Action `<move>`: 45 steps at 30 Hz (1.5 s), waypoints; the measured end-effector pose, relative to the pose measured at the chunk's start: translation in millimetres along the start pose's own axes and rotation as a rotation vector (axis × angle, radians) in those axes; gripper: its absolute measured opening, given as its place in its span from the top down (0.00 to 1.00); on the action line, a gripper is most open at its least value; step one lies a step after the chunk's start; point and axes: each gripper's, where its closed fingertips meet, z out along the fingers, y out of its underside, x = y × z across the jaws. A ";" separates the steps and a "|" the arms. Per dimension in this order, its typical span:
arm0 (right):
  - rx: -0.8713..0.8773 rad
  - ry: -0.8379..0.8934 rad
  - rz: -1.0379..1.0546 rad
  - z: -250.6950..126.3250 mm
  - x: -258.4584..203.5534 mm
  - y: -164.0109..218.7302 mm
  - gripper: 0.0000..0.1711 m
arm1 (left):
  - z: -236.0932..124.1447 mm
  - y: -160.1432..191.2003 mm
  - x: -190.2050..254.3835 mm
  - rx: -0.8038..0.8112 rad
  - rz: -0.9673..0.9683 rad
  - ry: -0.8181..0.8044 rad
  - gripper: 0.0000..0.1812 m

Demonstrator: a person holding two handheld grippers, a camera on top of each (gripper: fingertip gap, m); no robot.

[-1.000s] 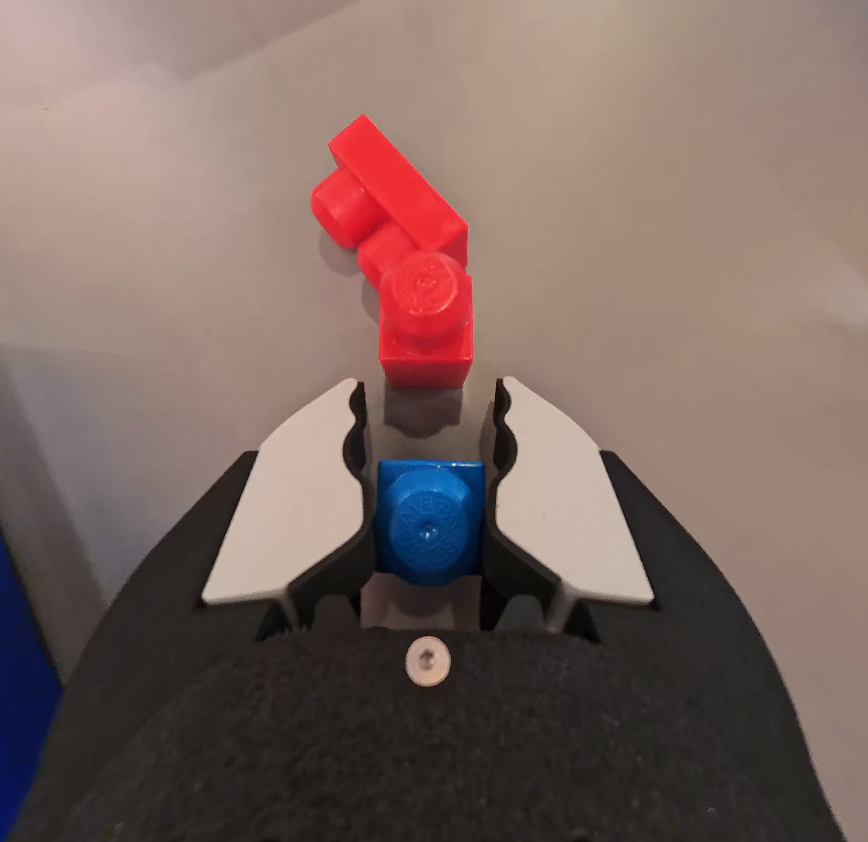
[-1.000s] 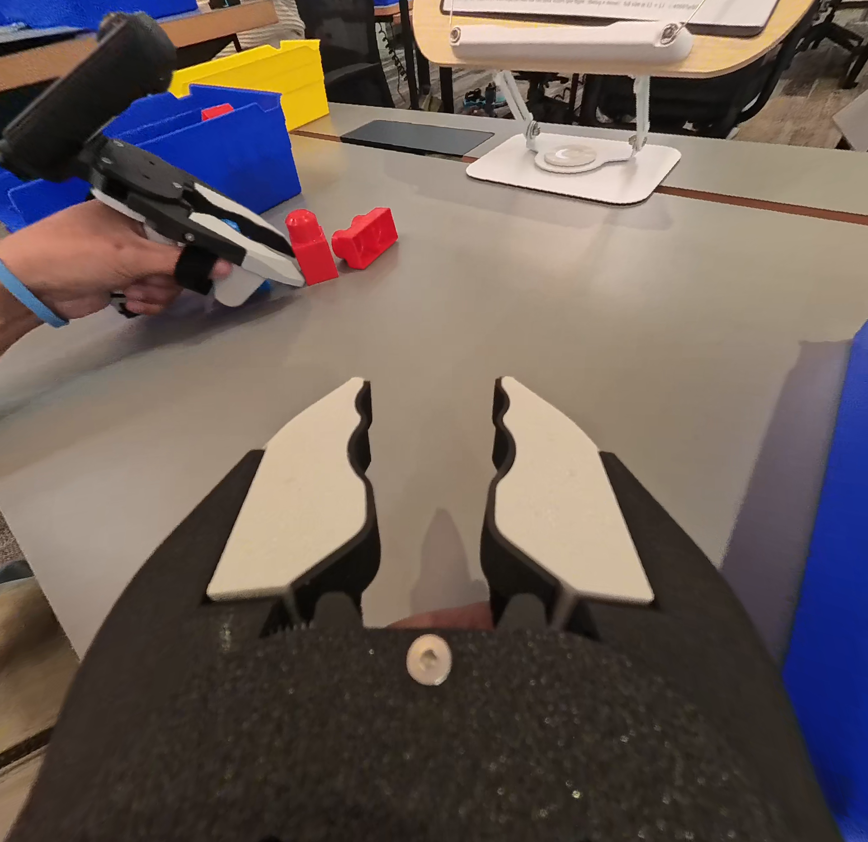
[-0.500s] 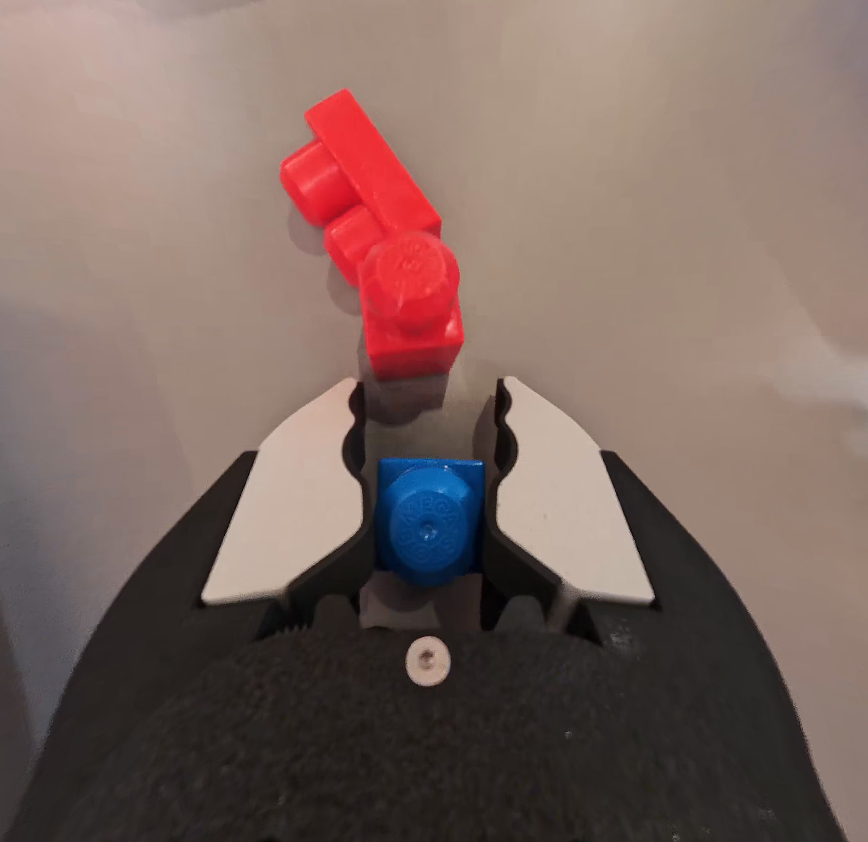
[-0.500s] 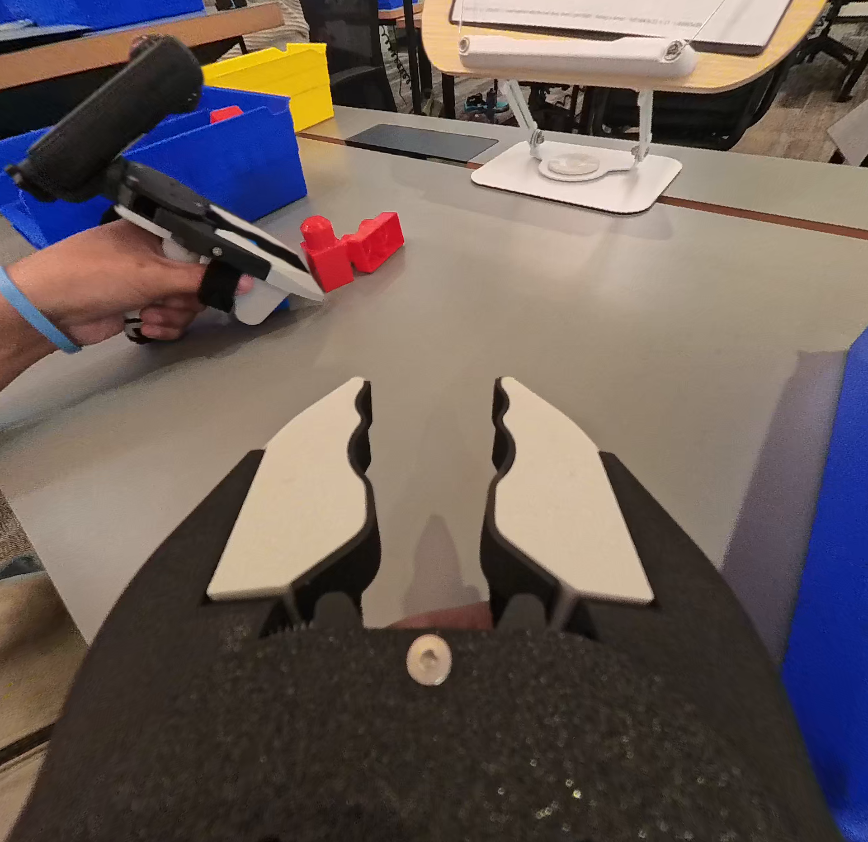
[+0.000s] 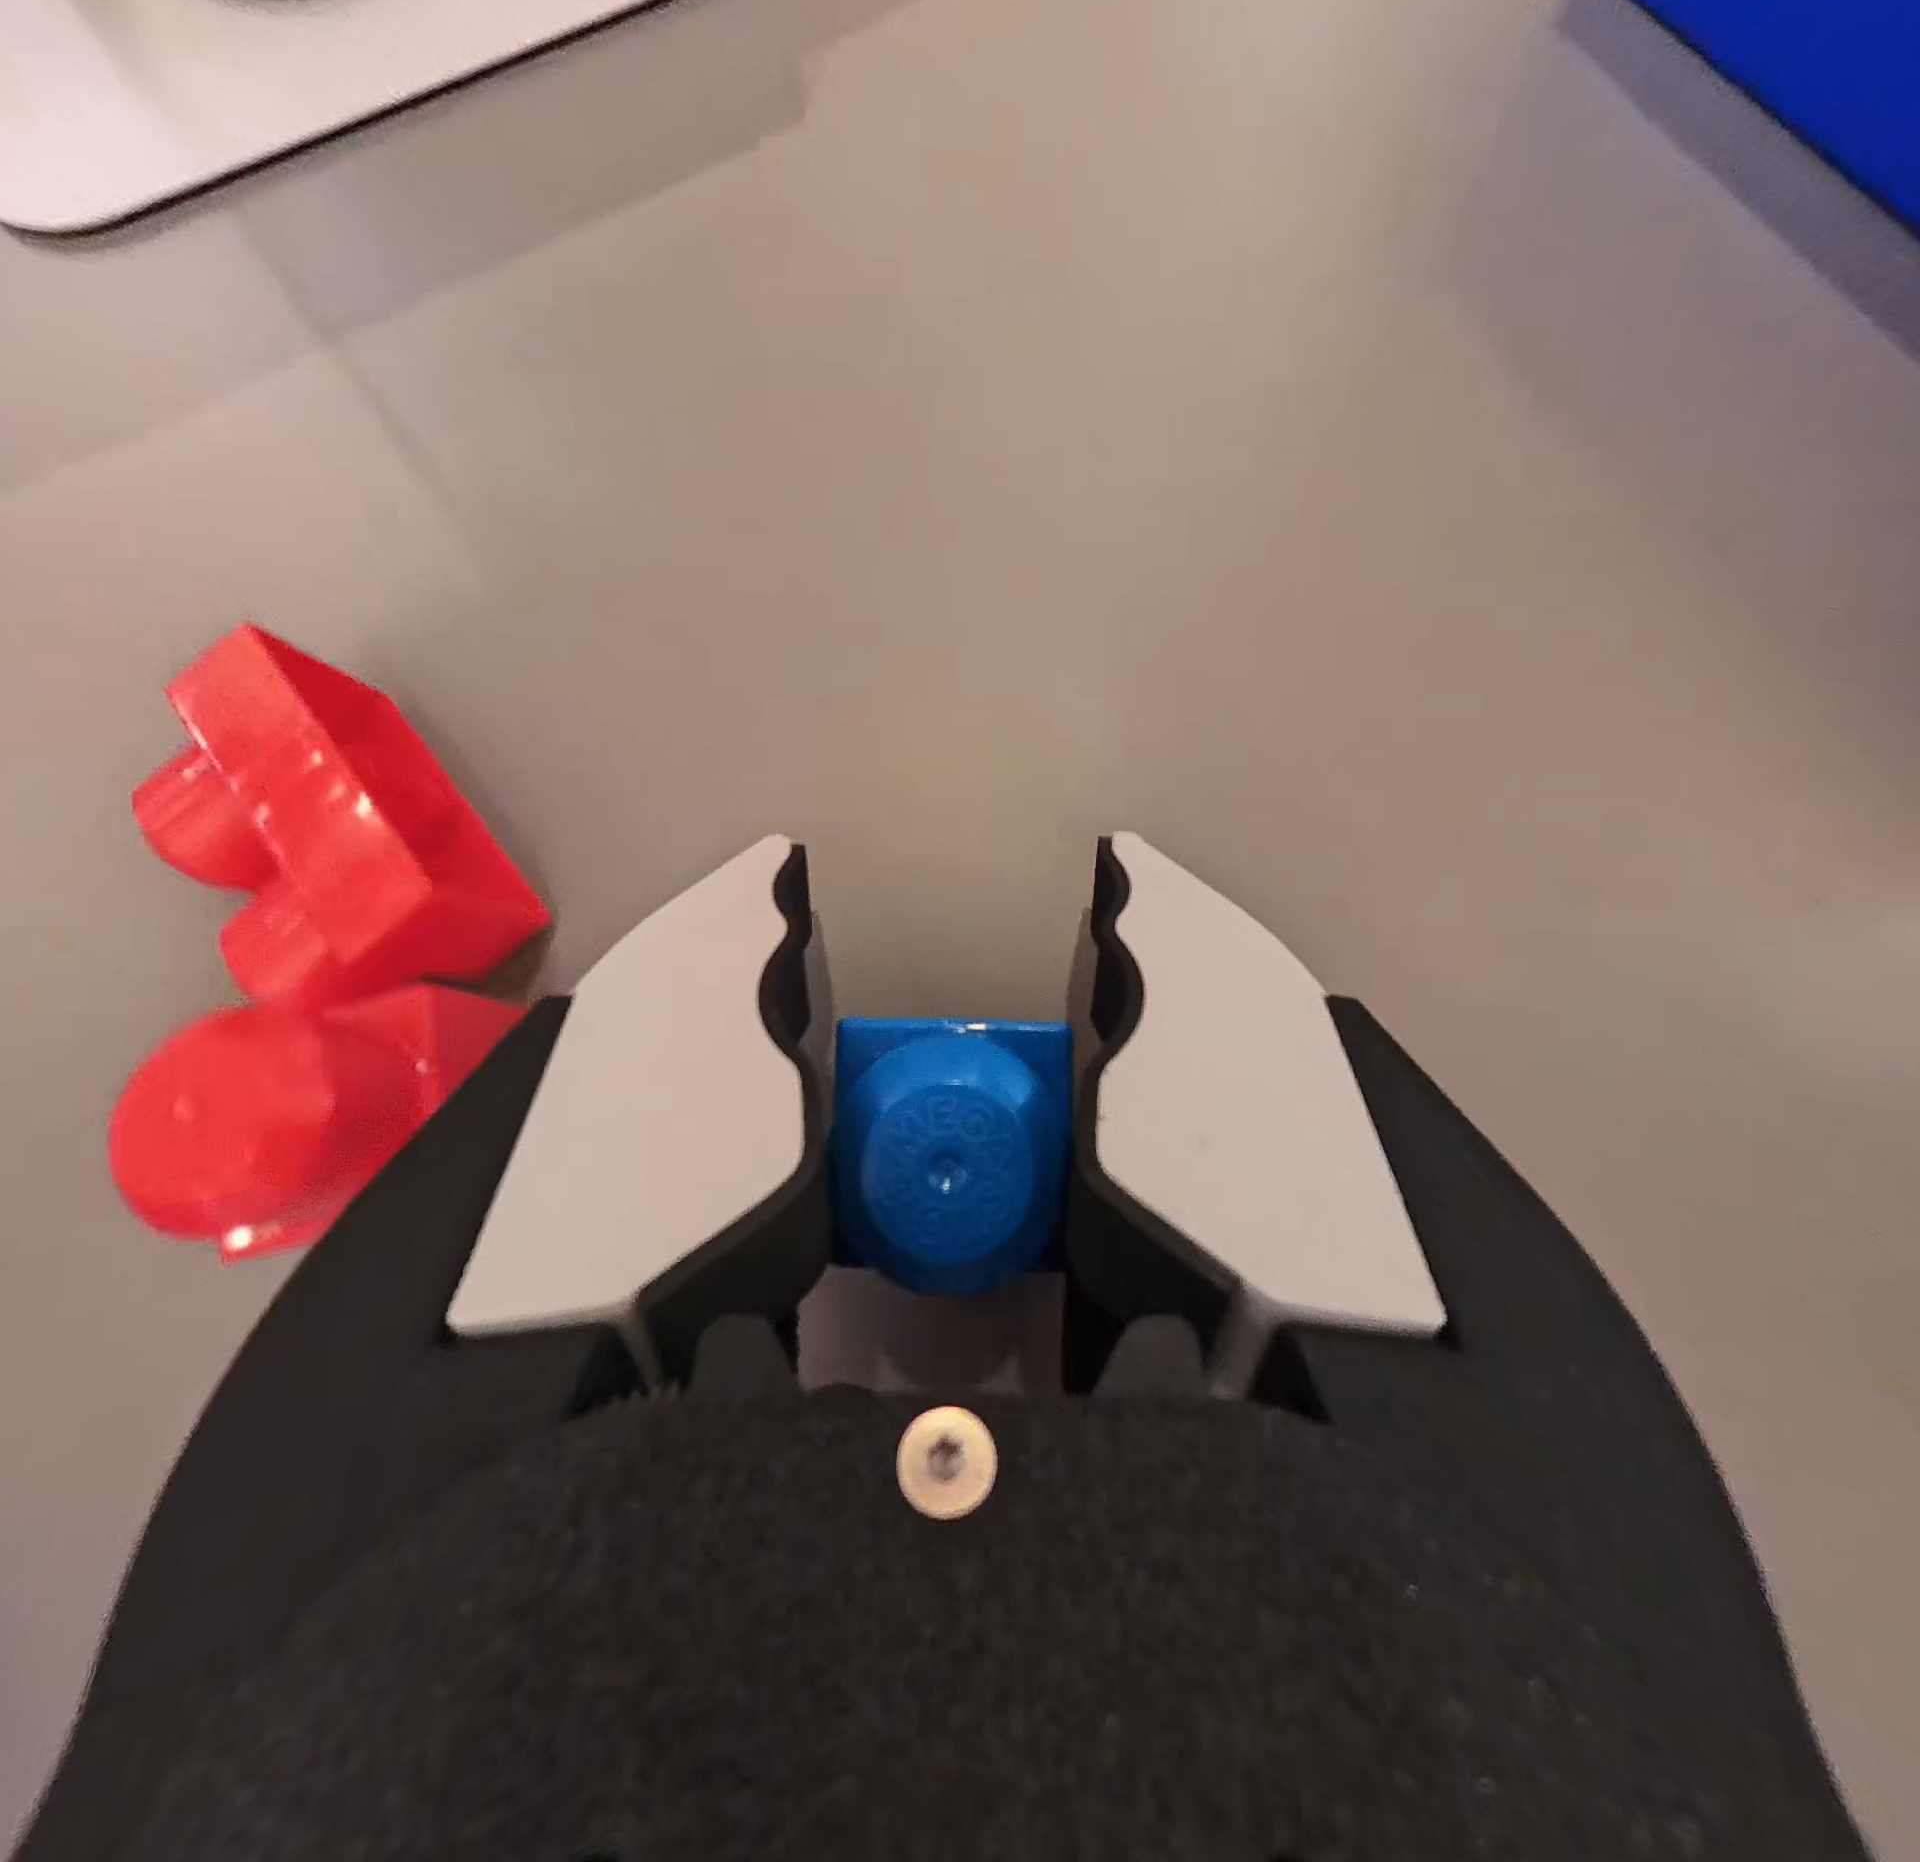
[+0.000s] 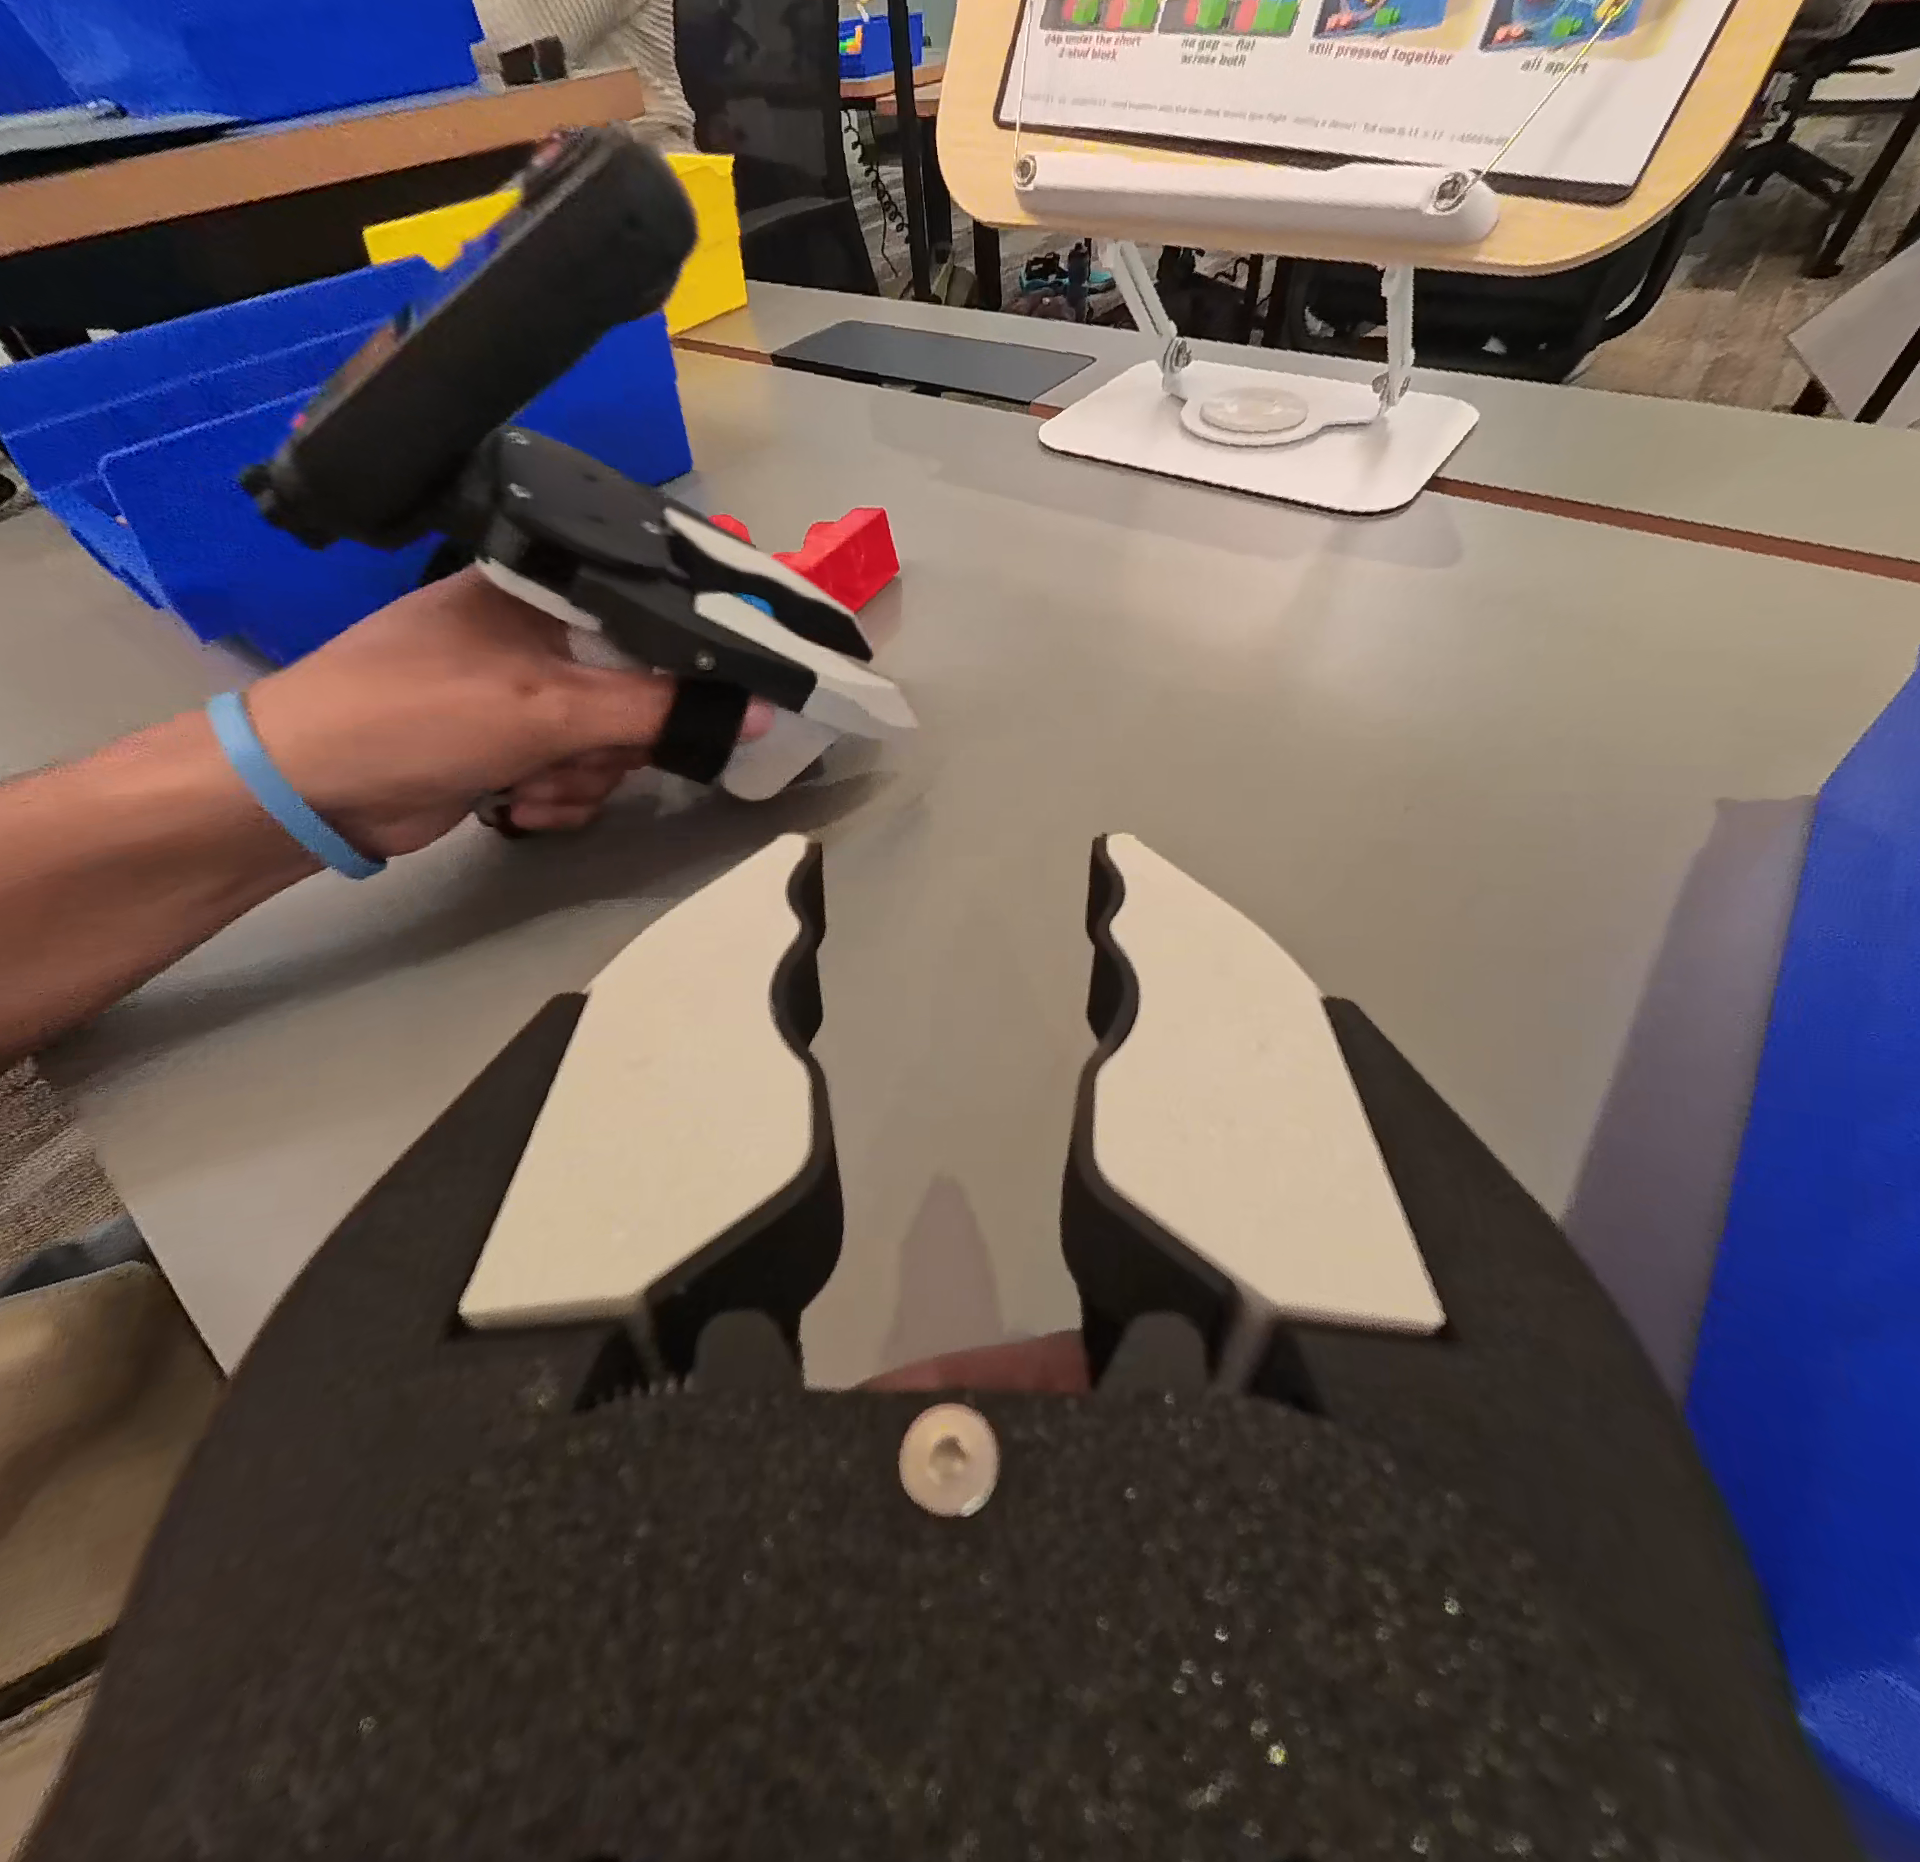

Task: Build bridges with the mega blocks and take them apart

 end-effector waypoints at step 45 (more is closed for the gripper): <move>-0.005 0.012 0.036 -1.2 15.0 7.6 0.72 | -10.5 12.8 6.0 0.007 -0.154 -0.109 1.00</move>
